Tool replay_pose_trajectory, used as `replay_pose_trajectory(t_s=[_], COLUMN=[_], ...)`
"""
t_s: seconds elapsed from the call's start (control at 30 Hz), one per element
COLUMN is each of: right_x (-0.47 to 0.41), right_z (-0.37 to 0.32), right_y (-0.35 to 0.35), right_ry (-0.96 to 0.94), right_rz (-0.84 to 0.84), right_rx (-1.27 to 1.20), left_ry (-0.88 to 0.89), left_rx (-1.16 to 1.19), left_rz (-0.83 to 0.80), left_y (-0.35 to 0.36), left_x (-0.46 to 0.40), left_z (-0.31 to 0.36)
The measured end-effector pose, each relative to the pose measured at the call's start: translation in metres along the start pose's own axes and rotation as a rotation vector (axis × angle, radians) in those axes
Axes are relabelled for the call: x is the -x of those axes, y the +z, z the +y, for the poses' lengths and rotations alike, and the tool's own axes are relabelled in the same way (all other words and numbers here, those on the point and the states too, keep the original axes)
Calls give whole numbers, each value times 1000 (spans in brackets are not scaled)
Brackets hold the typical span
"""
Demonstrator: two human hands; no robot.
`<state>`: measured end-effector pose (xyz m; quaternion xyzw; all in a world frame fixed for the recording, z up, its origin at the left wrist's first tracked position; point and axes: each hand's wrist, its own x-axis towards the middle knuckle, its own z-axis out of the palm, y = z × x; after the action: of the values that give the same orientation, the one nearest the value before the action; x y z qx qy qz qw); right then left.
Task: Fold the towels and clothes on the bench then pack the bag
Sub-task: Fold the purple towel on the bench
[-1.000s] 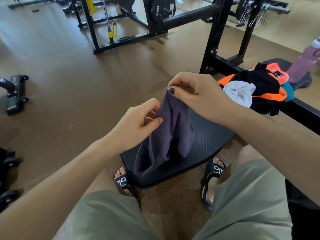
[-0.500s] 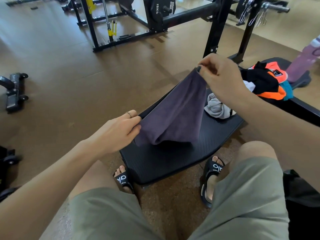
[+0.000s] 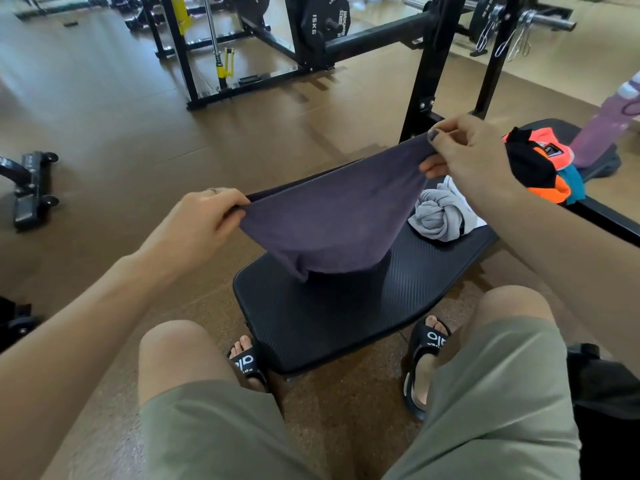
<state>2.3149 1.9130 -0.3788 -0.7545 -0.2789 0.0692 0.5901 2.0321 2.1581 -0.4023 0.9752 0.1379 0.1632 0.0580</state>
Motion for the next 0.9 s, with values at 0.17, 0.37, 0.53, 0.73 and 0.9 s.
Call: replay_pose_trajectory(t_s=[0.17,0.37,0.53,0.73,0.9], right_x=[-2,-6,-3,-4,-9], right_z=[-3,-1,10,16,20], right_y=[-1,-5,-10,-12,-13], right_ry=[29,54,69,104,135], right_rz=[-3,-3,-42,-57,-88], right_rx=[-47,-99,-175,-219,-288], left_ry=[-126,-214,-314,-428,-457], left_rx=[97,244,465,719,832], left_rz=[191,223,227,179,150], left_y=[-21,-33,-34,-28,-19], left_x=[-17,-24,-21,-25,-28], left_z=[-2,3,5,0,-7])
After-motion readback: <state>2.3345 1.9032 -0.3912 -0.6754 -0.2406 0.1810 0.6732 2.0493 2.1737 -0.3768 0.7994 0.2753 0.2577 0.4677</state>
